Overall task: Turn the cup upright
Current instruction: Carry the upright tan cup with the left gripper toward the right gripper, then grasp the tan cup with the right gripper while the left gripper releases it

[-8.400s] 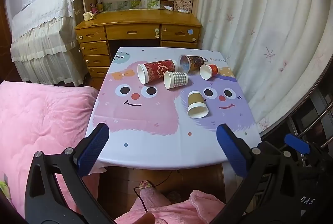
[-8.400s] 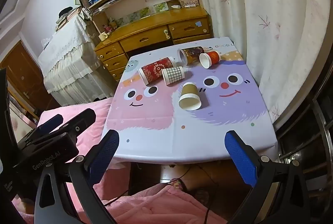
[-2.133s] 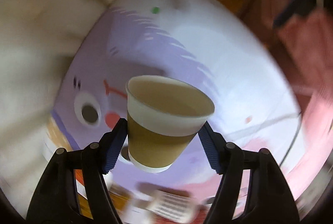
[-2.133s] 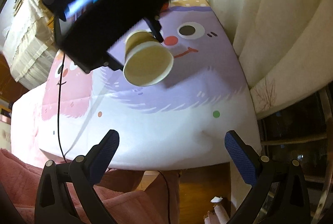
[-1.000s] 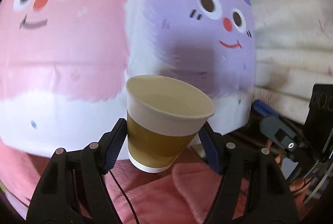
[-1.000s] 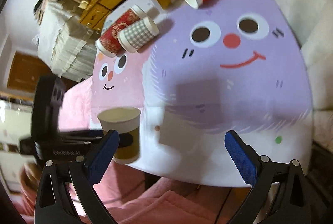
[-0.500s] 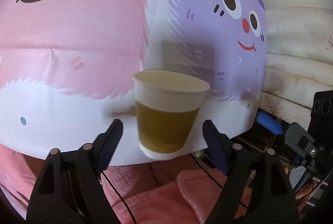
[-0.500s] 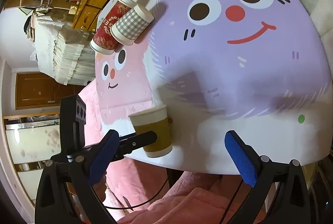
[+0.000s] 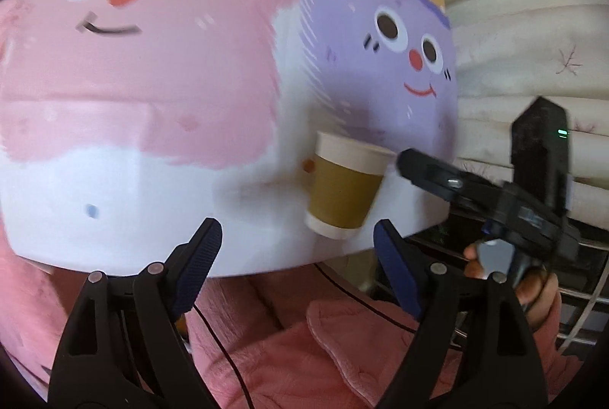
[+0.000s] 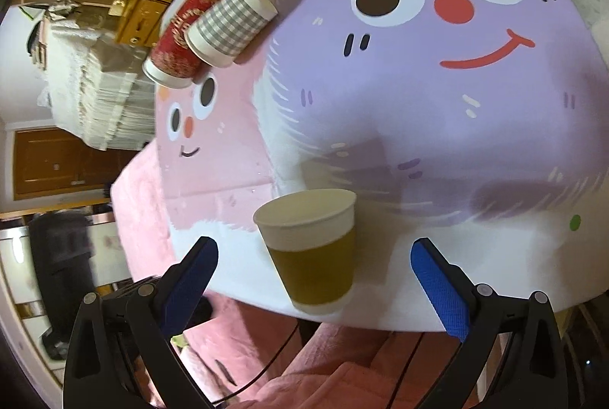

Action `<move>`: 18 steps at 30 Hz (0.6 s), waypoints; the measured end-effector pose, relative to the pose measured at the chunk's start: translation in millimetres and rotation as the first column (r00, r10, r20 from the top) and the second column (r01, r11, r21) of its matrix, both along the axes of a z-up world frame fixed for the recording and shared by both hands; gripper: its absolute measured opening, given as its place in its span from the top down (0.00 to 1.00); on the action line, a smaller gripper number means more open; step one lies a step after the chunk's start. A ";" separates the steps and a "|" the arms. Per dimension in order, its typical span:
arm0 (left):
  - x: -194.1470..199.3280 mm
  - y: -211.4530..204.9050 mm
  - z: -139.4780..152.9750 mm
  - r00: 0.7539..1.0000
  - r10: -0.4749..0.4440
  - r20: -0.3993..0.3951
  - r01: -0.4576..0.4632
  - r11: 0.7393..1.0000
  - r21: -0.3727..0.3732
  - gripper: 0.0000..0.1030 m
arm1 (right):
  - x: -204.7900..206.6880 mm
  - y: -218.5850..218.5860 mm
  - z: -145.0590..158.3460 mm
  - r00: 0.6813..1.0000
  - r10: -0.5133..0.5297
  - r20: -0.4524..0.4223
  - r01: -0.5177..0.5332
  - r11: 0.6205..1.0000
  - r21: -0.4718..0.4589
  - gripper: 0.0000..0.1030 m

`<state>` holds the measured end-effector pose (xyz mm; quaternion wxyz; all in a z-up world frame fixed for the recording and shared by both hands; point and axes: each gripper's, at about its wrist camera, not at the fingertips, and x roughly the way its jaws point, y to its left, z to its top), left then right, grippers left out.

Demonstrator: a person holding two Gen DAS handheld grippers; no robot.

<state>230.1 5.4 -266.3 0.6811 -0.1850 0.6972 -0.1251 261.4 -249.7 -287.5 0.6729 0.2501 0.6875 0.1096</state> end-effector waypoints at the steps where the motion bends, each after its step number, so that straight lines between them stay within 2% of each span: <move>1: -1.5 6.2 5.6 0.999 -0.001 0.038 0.000 1.000 0.027 0.22 | 0.4 5.4 -4.3 1.000 -0.001 -0.005 0.001 1.000 -0.015 0.00; 3: -5.7 18.8 14.3 0.994 0.015 0.112 -0.025 0.996 0.090 0.22 | 0.2 15.6 -12.8 1.000 -0.009 -0.018 0.008 0.999 -0.051 0.00; 7: -17.8 48.3 23.5 0.972 0.085 0.220 -0.114 0.986 0.123 0.22 | -2.6 35.8 -25.2 1.000 -0.026 -0.009 0.025 0.988 -0.155 0.00; 9: -25.6 60.4 24.1 0.964 0.094 0.250 -0.130 0.983 0.132 0.22 | -4.4 45.3 -29.7 1.000 -0.017 0.004 0.018 0.977 -0.213 0.00; 13: -36.8 74.4 16.6 0.965 0.069 0.253 -0.106 0.985 0.136 0.22 | -7.2 63.5 -40.6 0.999 -0.007 0.035 0.017 0.951 -0.309 0.00; 16: -44.5 82.3 10.6 0.973 0.023 0.230 -0.057 0.988 0.142 0.22 | -10.7 74.0 -47.6 0.998 -0.023 0.053 0.040 0.939 -0.341 0.03; 17: -45.3 80.4 8.3 0.974 0.007 0.226 -0.040 0.989 0.144 0.22 | -11.9 76.7 -49.6 0.998 -0.032 0.059 0.051 0.936 -0.349 0.08; 18: -47.0 81.9 7.4 0.975 -0.016 0.223 -0.019 0.988 0.151 0.22 | -13.6 79.1 -51.3 0.997 -0.042 0.069 0.064 0.932 -0.356 0.19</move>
